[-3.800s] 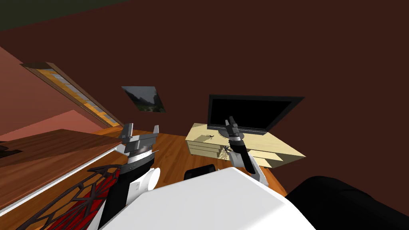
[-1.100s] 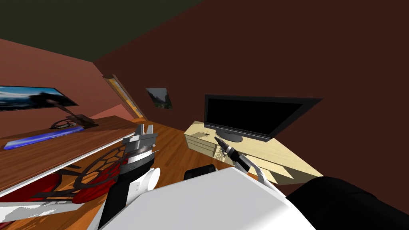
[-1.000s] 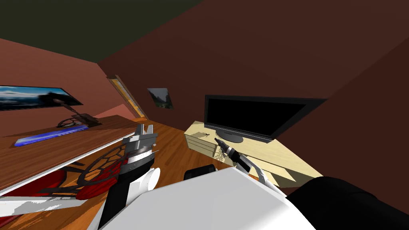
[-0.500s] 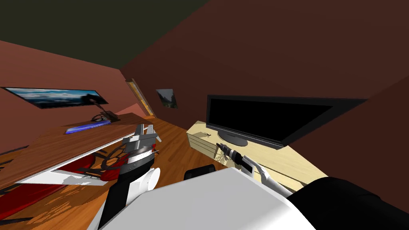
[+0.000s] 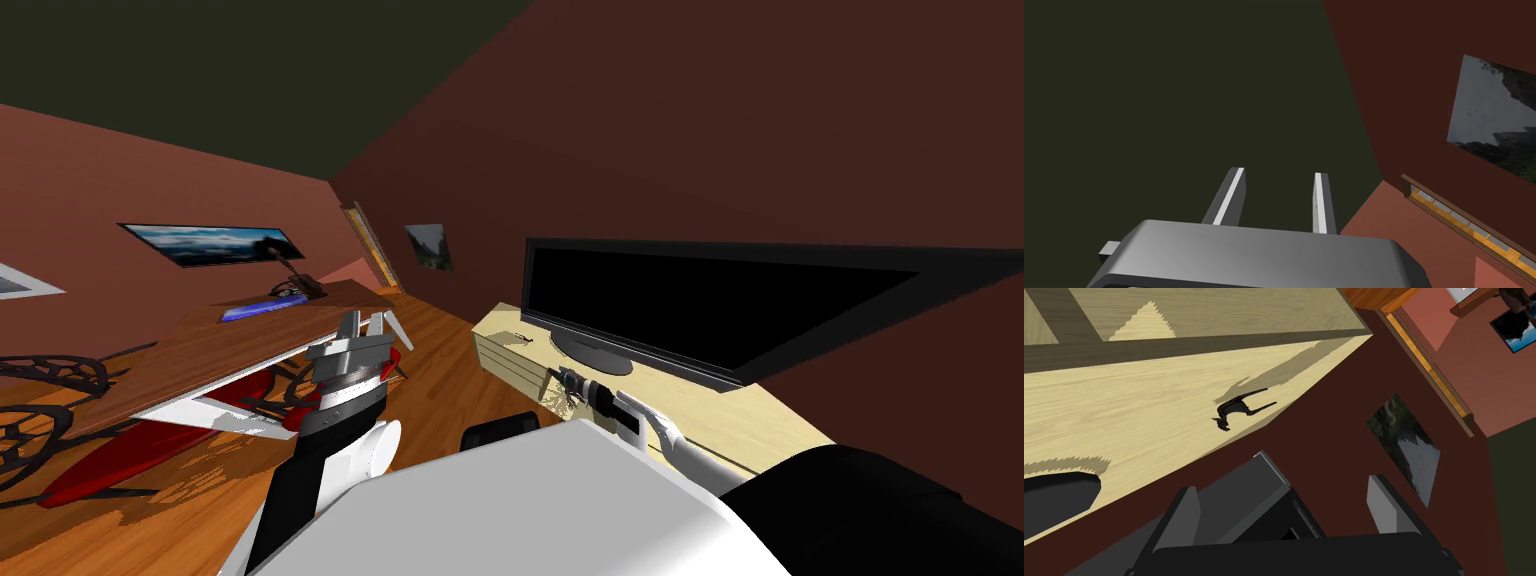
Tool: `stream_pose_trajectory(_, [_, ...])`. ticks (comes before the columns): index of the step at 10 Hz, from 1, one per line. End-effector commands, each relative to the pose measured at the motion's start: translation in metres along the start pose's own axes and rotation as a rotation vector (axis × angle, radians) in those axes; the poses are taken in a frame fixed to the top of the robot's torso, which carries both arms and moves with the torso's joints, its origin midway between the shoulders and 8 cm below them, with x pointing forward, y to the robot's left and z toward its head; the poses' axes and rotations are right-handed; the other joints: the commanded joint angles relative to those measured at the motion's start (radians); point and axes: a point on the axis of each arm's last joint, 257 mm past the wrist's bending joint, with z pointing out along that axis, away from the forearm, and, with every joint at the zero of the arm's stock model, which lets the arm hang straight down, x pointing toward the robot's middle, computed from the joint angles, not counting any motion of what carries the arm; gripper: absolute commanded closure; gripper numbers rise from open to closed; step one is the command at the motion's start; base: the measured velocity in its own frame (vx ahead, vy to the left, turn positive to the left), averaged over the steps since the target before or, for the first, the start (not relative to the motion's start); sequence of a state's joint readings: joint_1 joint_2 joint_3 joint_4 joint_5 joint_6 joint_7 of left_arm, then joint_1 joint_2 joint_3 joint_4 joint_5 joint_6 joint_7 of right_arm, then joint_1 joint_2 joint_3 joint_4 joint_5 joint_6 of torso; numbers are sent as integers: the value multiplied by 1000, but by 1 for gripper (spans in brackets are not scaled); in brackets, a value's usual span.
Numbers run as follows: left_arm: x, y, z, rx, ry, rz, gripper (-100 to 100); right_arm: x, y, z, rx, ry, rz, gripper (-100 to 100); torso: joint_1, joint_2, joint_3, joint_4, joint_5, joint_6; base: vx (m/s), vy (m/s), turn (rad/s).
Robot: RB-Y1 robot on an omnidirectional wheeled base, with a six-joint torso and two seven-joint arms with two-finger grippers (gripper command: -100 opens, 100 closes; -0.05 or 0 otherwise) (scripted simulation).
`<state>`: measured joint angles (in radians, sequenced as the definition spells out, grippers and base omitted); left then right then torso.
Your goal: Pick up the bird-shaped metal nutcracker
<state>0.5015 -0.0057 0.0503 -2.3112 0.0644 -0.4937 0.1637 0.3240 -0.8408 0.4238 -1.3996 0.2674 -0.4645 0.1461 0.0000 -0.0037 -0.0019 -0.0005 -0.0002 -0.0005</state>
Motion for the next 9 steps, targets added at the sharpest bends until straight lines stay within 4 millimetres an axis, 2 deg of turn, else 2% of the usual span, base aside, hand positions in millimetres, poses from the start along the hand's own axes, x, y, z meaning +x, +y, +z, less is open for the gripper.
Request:
stream_pose_trajectory(1, [0,0,0,0,0,0,0,11,-17,-8,29,36,-23,-100,0,0,0,0,0,0,25,-3,125])
stream_pose_trajectory(4, [0,0,0,0,0,0,0,31,-49,-25,62,143,-121,-100,1,0,0,0,0,1,31,9,183])
stream_pose_trajectory(9, [0,0,0,0,0,0,0,45,-85,-45,120,213,-163,-100,2,0,0,0,0,1,30,9,91])
